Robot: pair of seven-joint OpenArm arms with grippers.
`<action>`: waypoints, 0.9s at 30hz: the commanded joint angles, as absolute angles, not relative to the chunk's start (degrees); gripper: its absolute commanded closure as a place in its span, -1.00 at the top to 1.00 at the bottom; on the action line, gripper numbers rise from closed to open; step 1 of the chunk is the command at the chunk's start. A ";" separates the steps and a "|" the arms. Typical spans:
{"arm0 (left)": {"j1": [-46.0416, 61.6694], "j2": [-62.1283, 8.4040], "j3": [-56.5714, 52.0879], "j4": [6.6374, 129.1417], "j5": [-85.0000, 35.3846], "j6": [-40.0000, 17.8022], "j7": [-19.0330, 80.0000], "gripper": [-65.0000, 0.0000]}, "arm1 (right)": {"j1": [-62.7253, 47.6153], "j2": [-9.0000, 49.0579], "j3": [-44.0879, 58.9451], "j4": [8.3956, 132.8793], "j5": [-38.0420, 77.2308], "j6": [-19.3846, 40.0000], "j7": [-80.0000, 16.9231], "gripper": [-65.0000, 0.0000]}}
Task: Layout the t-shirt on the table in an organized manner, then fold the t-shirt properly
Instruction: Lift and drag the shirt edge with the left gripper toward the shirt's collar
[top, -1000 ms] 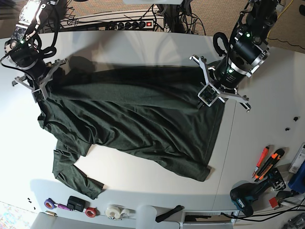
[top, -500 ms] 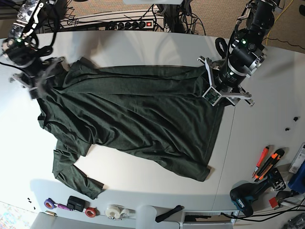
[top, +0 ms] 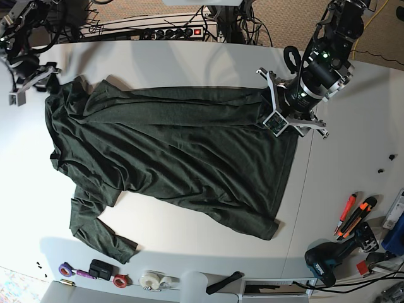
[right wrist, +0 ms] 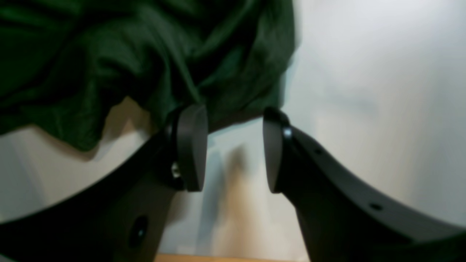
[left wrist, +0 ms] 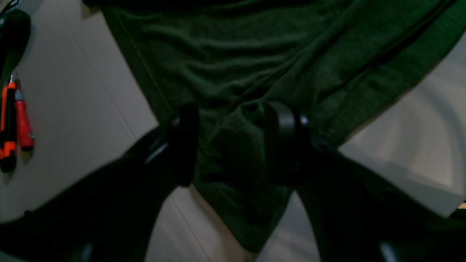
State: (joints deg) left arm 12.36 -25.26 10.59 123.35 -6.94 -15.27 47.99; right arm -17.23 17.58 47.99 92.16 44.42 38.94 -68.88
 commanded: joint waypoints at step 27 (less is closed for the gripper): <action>16.99 -28.08 10.33 124.36 -9.80 -28.77 48.99 -0.09 | -12.51 19.70 48.49 89.14 47.92 33.67 -65.54 -1.00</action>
